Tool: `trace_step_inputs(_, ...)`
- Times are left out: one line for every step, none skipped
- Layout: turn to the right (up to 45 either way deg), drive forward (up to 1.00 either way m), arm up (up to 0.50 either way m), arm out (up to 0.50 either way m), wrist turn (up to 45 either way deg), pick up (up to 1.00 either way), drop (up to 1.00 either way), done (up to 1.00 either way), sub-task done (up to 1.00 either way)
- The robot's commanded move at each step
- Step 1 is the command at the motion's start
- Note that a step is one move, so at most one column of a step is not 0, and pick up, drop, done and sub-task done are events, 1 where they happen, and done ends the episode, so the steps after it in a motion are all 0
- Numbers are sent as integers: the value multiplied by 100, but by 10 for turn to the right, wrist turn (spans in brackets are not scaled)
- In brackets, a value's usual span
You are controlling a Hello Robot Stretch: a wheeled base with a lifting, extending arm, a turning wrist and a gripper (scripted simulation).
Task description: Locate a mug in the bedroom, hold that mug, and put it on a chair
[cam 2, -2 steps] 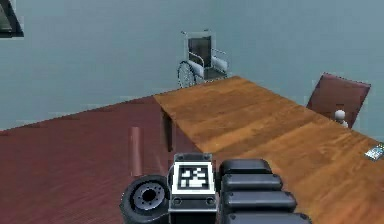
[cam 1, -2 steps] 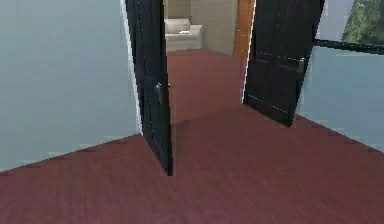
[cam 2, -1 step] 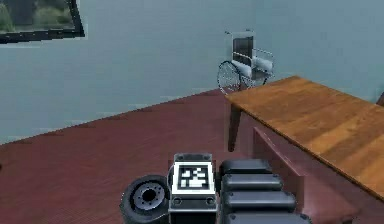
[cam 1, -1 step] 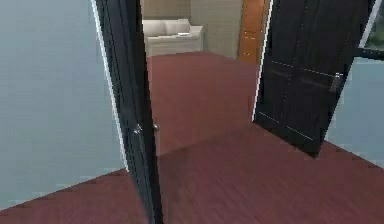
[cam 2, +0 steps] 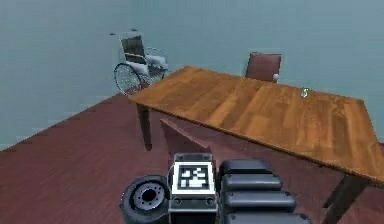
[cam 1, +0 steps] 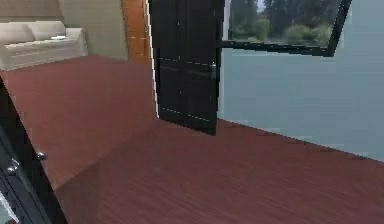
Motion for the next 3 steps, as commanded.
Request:
trace_step_inputs(0, 100, 0, 0, 0, 0, 0, 0, 0)
trace_step_inputs(90, 0, 0, 0, 0, 0, 0, 0, 0)
trace_step_inputs(0, 35, 0, 0, 0, 0, 0, 0, 0)
